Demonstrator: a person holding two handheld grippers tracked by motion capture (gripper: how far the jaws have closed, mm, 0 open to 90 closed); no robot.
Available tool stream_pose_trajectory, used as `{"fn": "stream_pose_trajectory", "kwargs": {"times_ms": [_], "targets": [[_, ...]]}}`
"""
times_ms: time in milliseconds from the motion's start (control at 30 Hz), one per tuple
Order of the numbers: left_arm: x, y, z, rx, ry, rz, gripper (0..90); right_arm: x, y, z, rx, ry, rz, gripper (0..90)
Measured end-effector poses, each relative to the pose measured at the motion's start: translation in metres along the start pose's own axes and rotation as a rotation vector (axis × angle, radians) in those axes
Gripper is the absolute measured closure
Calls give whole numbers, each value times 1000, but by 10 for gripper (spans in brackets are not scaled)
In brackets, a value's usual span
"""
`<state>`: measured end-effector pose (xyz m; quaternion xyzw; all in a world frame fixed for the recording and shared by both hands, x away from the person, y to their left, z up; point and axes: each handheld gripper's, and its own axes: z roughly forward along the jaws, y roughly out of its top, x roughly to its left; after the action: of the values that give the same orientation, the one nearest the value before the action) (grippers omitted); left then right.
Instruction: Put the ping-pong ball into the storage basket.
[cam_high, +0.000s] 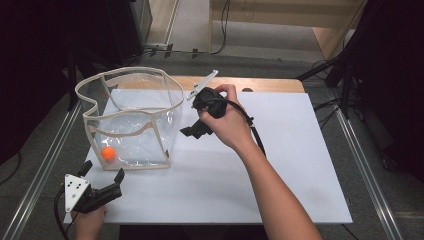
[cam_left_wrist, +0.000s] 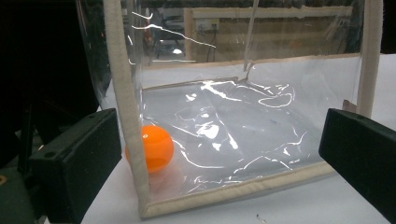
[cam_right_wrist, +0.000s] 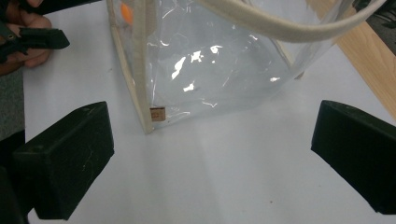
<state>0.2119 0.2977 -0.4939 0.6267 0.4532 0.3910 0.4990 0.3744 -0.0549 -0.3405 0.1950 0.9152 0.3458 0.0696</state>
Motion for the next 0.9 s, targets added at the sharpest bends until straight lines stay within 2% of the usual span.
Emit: {"fn": "stream_pose_trajectory", "kwargs": {"times_ms": [400, 567, 900], "targets": [[-1, 0, 0, 1, 2, 4, 0, 6, -17, 2, 6, 1, 1, 0], [-1, 0, 0, 0, 2, 3, 0, 8, -25, 2, -26, 18, -24, 0], [-1, 0, 0, 0, 2, 3, 0, 12, -42, 3, -42, 11, -6, 0]]}}
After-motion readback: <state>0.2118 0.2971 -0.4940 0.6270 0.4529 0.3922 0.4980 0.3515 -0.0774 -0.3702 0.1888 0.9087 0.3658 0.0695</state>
